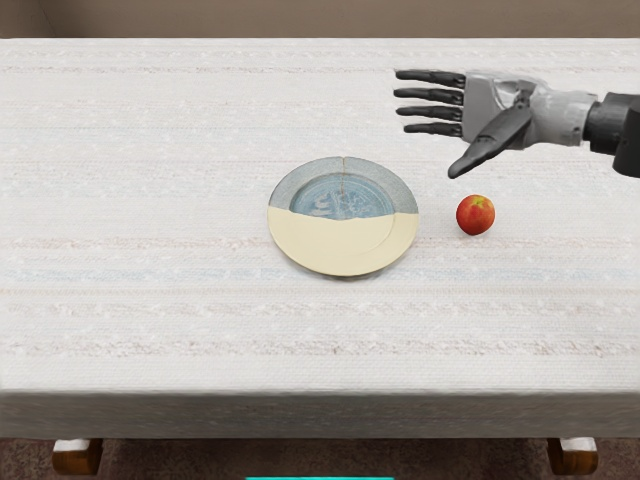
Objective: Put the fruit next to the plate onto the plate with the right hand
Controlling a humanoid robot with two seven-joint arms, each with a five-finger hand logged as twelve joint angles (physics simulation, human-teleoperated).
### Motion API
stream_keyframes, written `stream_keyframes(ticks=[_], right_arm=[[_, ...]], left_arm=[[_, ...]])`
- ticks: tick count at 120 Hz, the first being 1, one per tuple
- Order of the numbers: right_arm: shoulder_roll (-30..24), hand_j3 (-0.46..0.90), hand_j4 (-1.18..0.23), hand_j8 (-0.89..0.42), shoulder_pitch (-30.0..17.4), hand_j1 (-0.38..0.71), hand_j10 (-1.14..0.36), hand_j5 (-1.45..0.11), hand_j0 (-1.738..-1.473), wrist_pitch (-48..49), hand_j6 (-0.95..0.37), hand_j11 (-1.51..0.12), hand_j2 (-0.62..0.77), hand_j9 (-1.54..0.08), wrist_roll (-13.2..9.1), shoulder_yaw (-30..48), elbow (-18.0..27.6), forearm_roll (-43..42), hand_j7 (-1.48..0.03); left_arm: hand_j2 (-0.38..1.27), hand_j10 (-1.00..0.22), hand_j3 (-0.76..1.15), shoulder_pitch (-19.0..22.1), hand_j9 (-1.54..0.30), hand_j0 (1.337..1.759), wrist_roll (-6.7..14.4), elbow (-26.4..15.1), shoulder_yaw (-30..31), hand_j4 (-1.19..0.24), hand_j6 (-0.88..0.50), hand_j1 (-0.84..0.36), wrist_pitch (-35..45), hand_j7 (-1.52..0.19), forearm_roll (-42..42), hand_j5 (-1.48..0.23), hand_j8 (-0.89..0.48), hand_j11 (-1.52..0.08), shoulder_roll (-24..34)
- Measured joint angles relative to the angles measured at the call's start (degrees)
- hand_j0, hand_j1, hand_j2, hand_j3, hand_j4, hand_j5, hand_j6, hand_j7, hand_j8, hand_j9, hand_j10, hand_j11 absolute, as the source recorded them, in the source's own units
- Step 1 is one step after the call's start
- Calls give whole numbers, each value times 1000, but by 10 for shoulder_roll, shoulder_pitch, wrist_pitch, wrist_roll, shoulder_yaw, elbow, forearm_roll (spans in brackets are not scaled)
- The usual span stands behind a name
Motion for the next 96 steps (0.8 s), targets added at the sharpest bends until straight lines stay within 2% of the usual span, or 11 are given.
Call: stream_keyframes(ticks=[15, 31, 44, 53, 64, 75, 89, 96], right_arm=[[-9, 0, -44, -44, -1, -296, -44, -59, -1658, 0, -44, -59, -8, -59, 0, 1, 9, -3, -59], [-29, 0, -44, -44, 6, -296, -44, -59, -1658, 0, -44, -59, -8, -59, -3, 3, 45, -17, -59], [-66, 0, -45, -44, 37, -296, -45, -59, -1658, 0, -44, -59, -8, -59, -8, 1, 98, -56, -59], [-87, 0, -45, -45, 54, -296, -45, -59, -1658, -25, -44, -59, -8, -59, -45, -2, 136, -71, -59], [-114, 0, -45, -45, 74, -296, -45, -59, -1658, -100, -45, -59, -8, -59, -85, -7, 179, -82, -59], [-127, 0, -45, -45, 83, -295, -45, -59, -1658, -201, -45, -59, -8, -59, -123, -9, 210, -86, -59], [-125, 0, -46, -46, 90, -295, -46, -59, -1658, -344, -46, -59, -9, -59, -189, -22, 242, -88, -59], [-113, 0, -46, -46, 104, -295, -46, -59, -1658, -419, -46, -59, -9, -59, -209, -51, 253, -89, -59]], left_arm=[[47, -234, 0, 0, -304, 1658, 0, 0, 0, -234, -234, 69, 0, -304, 0, -304, -234, -304, 0], [47, -234, 0, 0, -304, 1658, 0, 0, 0, -234, -234, 69, 0, -304, 0, -304, -234, -304, 0], [47, -234, 0, 0, -304, 1658, 0, 0, 0, -234, -234, 69, 0, -304, 0, -304, -234, -304, 0], [47, -234, 0, 0, -304, 1658, 0, 0, 0, -234, -234, 69, 0, -304, 0, -304, -234, -304, 0], [47, -234, 0, 0, -304, 1658, 0, 0, 0, -234, -234, 69, 0, -304, 0, -304, -234, -304, 0], [47, -234, 0, 0, -304, 1658, 0, 0, 0, -234, -234, 69, 0, -304, 0, -304, -234, -304, 0], [47, -234, 0, 0, -304, 1658, 0, 0, 0, -234, -234, 69, 0, -304, 0, -304, -234, -304, 0], [47, -234, 0, 0, -304, 1658, 0, 0, 0, -234, -234, 69, 0, -304, 0, -304, -234, -304, 0]])
